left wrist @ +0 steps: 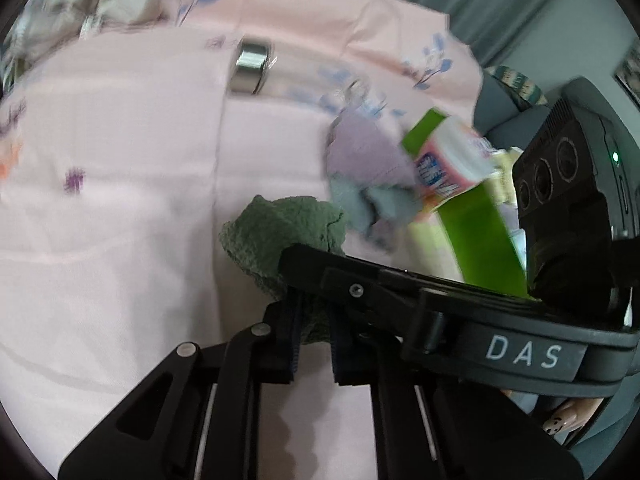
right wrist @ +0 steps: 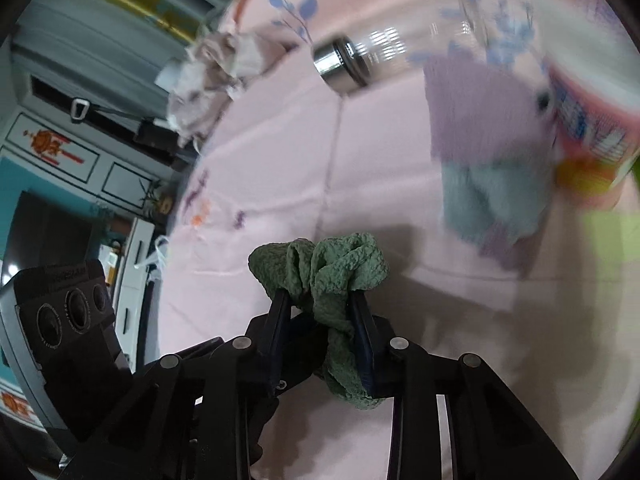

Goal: Organize soft objects
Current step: 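Lift the green knit sock off the sheet with the right gripper, then carry the green sock over the box and open the right gripper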

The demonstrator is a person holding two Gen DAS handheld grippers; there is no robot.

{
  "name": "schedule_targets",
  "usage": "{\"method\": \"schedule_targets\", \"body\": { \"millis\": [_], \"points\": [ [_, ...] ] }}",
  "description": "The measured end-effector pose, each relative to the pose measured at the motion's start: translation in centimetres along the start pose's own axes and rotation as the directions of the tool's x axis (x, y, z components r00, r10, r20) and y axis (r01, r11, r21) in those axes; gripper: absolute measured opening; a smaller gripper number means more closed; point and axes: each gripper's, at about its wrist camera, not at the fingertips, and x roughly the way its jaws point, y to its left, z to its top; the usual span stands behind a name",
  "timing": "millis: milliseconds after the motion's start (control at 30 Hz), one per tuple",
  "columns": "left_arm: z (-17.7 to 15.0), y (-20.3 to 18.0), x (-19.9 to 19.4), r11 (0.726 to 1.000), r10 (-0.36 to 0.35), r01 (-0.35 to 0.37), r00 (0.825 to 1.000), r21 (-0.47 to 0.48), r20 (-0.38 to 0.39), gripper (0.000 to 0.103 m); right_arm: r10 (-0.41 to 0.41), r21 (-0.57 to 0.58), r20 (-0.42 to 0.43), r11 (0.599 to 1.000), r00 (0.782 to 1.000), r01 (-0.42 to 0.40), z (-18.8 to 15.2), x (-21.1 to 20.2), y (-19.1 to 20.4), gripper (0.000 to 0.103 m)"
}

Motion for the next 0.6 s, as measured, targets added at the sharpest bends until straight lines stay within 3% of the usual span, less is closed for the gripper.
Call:
{"method": "schedule_targets", "body": {
  "millis": [133, 233, 367, 600],
  "points": [
    [0.8, -3.9, -2.6, 0.991, 0.013, -0.028, 0.994, 0.134, 0.112, 0.007, 0.026, -0.034, 0.122, 0.999, 0.992, -0.022, 0.5, -4.2, 0.8, 0.033],
    [1.7, -6.3, -3.8, 0.980, -0.021, -0.012, 0.986, 0.198, 0.163, 0.007, 0.031, -0.041, 0.226, 0.999, 0.974, -0.022, 0.6, -7.9, 0.7, 0.033],
    [2.7, -11.2, -4.4, 0.945, -0.077, 0.002, 0.973, 0.327, 0.218, 0.007, 0.028, -0.019, 0.365, 1.000, 0.931, -0.023, 0.3, -12.6, -0.6, 0.033],
    [3.4, -18.0, -2.7, 0.885, -0.200, 0.089, 0.959, 0.458, 0.200, 0.008, -0.029, 0.085, 0.540, 0.996, 0.841, -0.020, -0.9, -19.2, -5.2, 0.033]
  ]
}}
